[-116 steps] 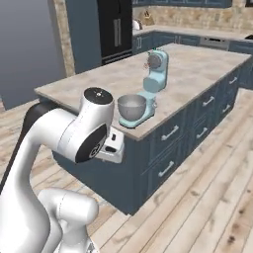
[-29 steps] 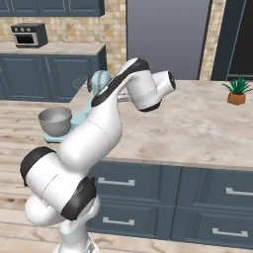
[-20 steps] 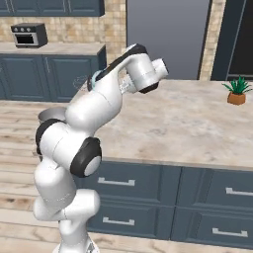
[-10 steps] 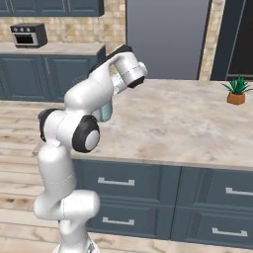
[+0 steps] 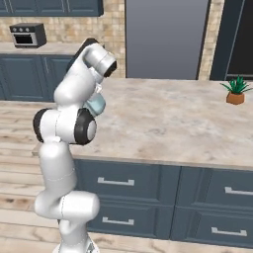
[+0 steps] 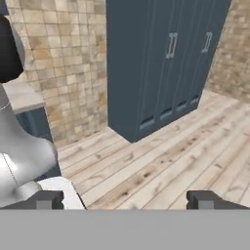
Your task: Close the stand mixer head.
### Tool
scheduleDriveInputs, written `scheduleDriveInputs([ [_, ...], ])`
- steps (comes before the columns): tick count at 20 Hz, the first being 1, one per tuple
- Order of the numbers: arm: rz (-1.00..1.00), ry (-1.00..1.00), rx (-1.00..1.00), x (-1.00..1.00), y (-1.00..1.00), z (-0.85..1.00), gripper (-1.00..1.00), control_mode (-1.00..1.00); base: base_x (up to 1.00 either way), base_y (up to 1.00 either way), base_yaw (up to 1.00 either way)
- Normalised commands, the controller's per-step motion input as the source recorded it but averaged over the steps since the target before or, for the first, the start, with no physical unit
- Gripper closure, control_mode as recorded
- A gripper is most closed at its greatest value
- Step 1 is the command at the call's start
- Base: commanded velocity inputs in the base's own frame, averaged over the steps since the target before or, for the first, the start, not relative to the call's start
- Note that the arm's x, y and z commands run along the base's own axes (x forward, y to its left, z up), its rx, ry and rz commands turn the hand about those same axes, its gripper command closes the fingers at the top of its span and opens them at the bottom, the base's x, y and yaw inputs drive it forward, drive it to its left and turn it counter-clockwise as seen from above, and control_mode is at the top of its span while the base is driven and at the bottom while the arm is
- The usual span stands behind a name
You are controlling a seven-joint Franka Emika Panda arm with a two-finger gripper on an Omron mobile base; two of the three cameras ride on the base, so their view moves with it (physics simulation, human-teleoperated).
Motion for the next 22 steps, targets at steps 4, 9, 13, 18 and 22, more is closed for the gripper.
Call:
scheduleDriveInputs([
  [4,0.42,-0.22,0.01,0.74,1.00,-0.71,-1.00,-1.00,0.00,0.00,0.00],
  [9,0.34,-0.34,0.01,0.25,1.00,-0.27,-1.00,-1.00,0.00,0.00,0.00],
  [13,0.05,-0.43,0.05,-0.43,0.84,0.03,-1.00,-1.00,0.00,0.00,0.00],
  [18,-0.01,-0.39,0.00,-0.87,0.08,0.01,-1.00,-1.00,0.00,0.00,0.00],
  [22,-0.04,-0.16,0.00,-0.71,0.00,0.00,-1.00,-1.00,0.00,0.00,0.00],
])
